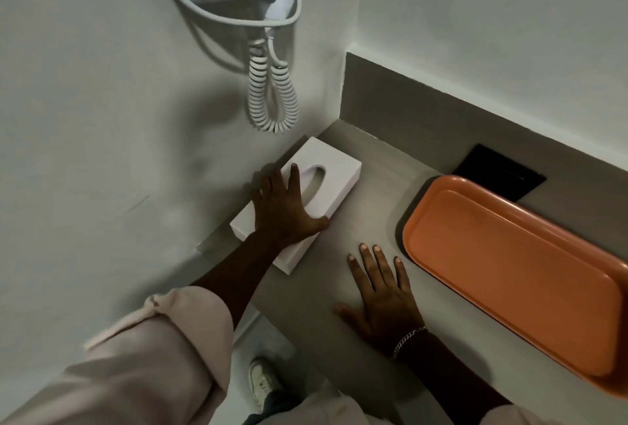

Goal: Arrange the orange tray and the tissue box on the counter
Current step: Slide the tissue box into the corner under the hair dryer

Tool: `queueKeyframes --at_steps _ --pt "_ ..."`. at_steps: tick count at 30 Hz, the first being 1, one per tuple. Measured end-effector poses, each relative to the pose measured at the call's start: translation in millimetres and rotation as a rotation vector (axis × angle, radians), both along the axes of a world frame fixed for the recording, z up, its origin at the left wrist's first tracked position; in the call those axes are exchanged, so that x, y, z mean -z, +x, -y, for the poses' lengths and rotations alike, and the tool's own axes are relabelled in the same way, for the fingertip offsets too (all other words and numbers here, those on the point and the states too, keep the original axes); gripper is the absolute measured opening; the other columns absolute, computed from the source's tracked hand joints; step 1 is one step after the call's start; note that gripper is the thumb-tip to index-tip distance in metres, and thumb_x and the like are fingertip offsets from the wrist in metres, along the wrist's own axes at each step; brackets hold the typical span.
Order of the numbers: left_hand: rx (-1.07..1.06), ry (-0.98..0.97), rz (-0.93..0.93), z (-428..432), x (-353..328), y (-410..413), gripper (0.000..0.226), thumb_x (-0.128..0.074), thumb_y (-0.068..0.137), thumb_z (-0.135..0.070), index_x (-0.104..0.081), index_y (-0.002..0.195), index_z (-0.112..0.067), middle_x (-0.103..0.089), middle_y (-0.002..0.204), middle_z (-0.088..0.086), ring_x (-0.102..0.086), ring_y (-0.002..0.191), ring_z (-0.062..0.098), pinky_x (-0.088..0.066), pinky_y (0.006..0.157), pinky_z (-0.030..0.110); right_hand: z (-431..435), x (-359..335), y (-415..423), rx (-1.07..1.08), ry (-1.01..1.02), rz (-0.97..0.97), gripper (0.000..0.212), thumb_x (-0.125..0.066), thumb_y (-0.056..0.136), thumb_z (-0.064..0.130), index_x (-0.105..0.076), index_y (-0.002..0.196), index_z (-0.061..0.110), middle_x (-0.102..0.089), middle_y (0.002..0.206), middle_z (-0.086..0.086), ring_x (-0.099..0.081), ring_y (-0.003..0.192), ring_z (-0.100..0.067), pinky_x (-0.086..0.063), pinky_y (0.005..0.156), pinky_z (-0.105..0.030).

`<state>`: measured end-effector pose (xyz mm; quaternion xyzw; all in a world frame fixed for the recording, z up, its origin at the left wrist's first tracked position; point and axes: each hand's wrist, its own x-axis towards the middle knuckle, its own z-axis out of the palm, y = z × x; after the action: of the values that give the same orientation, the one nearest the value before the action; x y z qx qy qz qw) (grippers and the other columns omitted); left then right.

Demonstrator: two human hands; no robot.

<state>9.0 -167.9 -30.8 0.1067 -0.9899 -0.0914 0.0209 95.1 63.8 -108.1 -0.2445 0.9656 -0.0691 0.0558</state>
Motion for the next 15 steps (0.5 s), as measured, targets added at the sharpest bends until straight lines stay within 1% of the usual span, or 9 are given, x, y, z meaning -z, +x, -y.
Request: queueKeyframes --at_steps 6,8,10,11,13,14,15 --pt "0.011 0.019 0.006 5.7 8.2 0.4 0.123 -0.067 0.056 -0.076 -0.018 0.153 -0.016 -0.026 0.155 0.023 -0.03 0.14 0.045 -0.031 0.11 0.06 -1.6 2.7 -0.9 -0.007 0.006 0.013 0.091 -0.029 0.087 0.082 -0.023 0.158 0.025 -0.018 0.166 -0.007 -0.014 0.153 -0.027 -0.021 0.12 -0.059" --pt "0.028 0.031 0.02 6.4 8.1 0.8 0.122 -0.065 0.059 -0.078 -0.018 0.153 -0.016 -0.023 0.158 0.023 -0.027 0.142 0.045 -0.03 0.112 0.06 -1.0 1.3 -0.5 -0.011 0.015 0.021 0.091 -0.029 0.087 0.082 -0.024 0.157 0.024 -0.019 0.165 -0.007 -0.014 0.153 -0.028 -0.022 0.119 -0.06" --pt "0.056 0.051 0.037 9.0 6.8 2.6 0.122 -0.063 0.063 -0.08 -0.013 0.155 -0.015 -0.015 0.162 0.022 -0.02 0.147 0.044 -0.024 0.116 0.059 0.4 -2.2 -0.4 -0.013 0.041 0.048 0.092 -0.026 0.087 0.082 -0.023 0.158 0.024 -0.017 0.166 -0.008 -0.011 0.154 -0.028 -0.02 0.12 -0.06" --pt "0.075 0.063 0.043 11.3 6.0 4.8 0.122 -0.061 0.066 -0.08 -0.01 0.156 -0.015 -0.009 0.165 0.02 -0.014 0.15 0.043 -0.019 0.119 0.059 0.8 -4.7 -1.6 -0.02 0.052 0.061 0.093 -0.024 0.087 0.083 -0.019 0.159 0.024 -0.012 0.167 -0.007 -0.007 0.154 -0.028 -0.016 0.121 -0.059" --pt "0.14 0.073 0.029 18.4 3.7 14.8 0.12 -0.054 0.073 -0.081 -0.002 0.157 -0.014 0.004 0.167 0.018 0.002 0.154 0.04 -0.005 0.122 0.06 2.9 -10.8 -9.7 -0.054 0.045 0.093 0.095 -0.017 0.085 0.084 -0.004 0.16 0.028 0.007 0.168 -0.005 0.008 0.155 -0.027 -0.003 0.124 -0.057" --pt "0.186 0.07 0.005 23.6 2.6 23.8 0.117 -0.048 0.076 -0.081 -0.001 0.158 -0.013 0.007 0.167 0.018 0.007 0.154 0.039 -0.001 0.122 0.061 6.1 -16.5 -16.0 -0.076 0.022 0.109 0.094 -0.015 0.085 0.084 0.003 0.159 0.03 0.014 0.167 -0.004 0.013 0.155 -0.026 0.0 0.124 -0.056" --pt "0.243 0.059 -0.033 29.4 2.3 35.3 0.112 -0.042 0.079 -0.081 -0.003 0.158 -0.011 0.007 0.167 0.019 0.008 0.154 0.039 -0.001 0.122 0.063 10.9 -24.1 -23.2 -0.099 -0.014 0.103 0.092 -0.015 0.086 0.082 0.007 0.159 0.031 0.016 0.167 -0.004 0.015 0.154 -0.026 0.002 0.124 -0.054"
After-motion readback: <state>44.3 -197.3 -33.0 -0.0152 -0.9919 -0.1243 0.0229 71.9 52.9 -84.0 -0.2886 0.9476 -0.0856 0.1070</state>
